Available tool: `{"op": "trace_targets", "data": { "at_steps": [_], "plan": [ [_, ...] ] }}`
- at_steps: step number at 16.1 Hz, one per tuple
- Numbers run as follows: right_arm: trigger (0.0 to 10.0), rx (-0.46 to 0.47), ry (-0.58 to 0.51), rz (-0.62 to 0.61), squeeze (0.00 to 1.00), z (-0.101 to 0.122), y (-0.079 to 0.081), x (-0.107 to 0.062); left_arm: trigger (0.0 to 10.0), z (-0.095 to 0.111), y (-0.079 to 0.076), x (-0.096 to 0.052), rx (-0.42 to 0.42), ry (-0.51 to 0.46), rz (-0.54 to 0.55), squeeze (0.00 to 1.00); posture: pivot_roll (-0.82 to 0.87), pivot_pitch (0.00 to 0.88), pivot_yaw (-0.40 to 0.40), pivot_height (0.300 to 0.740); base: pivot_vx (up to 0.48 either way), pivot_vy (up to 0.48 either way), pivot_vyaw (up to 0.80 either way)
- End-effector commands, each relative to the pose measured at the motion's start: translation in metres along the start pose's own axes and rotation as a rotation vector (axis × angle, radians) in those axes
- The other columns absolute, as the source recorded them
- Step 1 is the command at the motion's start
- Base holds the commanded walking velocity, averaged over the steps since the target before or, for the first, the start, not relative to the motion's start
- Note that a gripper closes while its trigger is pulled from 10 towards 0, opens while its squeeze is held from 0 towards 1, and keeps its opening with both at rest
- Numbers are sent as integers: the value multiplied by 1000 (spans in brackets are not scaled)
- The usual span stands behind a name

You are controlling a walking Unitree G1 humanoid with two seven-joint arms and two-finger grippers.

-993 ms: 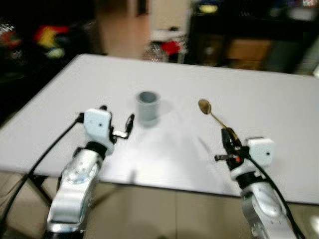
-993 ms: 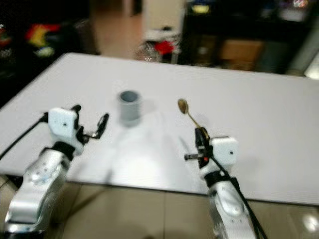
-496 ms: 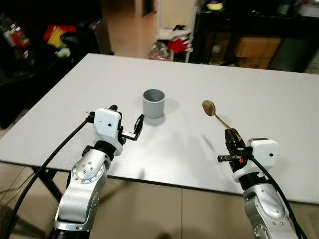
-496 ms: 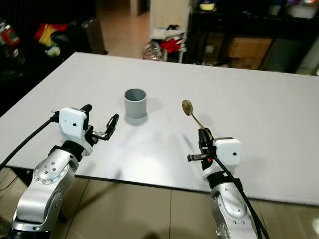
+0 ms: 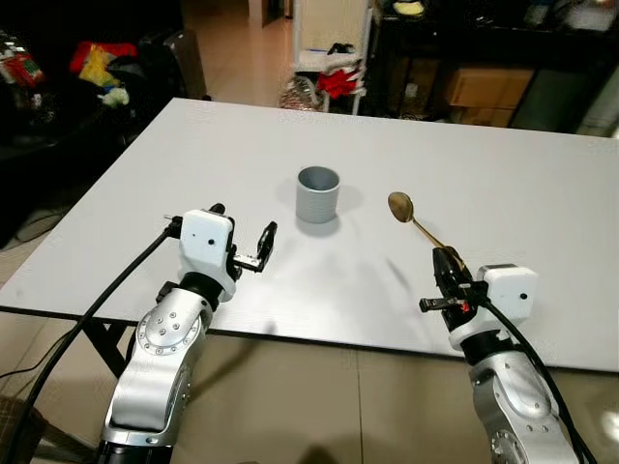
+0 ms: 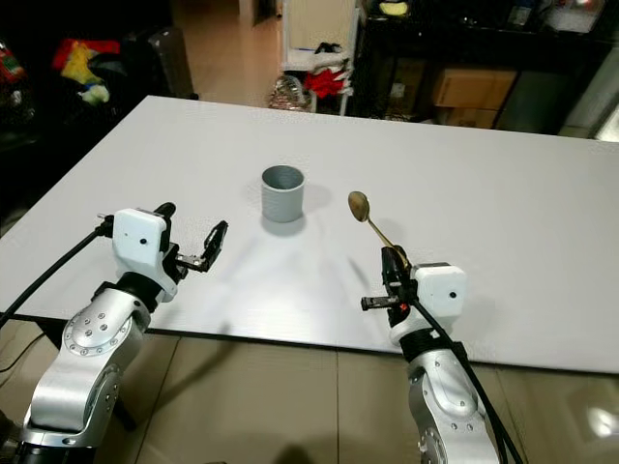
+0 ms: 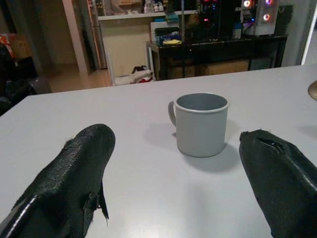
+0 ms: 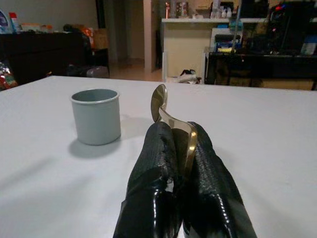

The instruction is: Setting the table

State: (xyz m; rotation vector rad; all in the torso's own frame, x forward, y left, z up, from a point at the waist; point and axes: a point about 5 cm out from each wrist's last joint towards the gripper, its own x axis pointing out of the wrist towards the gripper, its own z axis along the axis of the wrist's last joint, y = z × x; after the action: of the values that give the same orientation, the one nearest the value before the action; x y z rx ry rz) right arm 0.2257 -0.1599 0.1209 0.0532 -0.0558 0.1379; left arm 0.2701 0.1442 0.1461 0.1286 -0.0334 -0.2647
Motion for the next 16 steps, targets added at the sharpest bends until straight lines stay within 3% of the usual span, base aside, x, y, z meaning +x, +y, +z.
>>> {"op": "trace_targets", "data": {
  "at_steps": [1, 2, 11, 16],
  "plan": [
    [10000, 8, 7, -12, 0, 0, -6, 1, 10000, 5, -3, 2, 14, -11, -9, 0, 22, 0, 1, 740, 0, -480, 0],
    [10000, 29, 10, -20, 0, -1, -7, 3, 10000, 5, -4, 2, -23, -15, -10, 0, 25, 0, 0, 740, 0, 0, 0],
    [10000, 64, 84, -2, 0, -30, -8, 20, 10000, -11, -13, -6, 29, 109, -187, 0, 37, 0, 28, 740, 0, 0, 0],
    [10000, 52, 102, 113, 0, -42, 10, 43, 10000, -10, -9, -7, 44, 121, -188, 0, 53, 0, 19, 740, 0, 0, 0]
  ]
}}
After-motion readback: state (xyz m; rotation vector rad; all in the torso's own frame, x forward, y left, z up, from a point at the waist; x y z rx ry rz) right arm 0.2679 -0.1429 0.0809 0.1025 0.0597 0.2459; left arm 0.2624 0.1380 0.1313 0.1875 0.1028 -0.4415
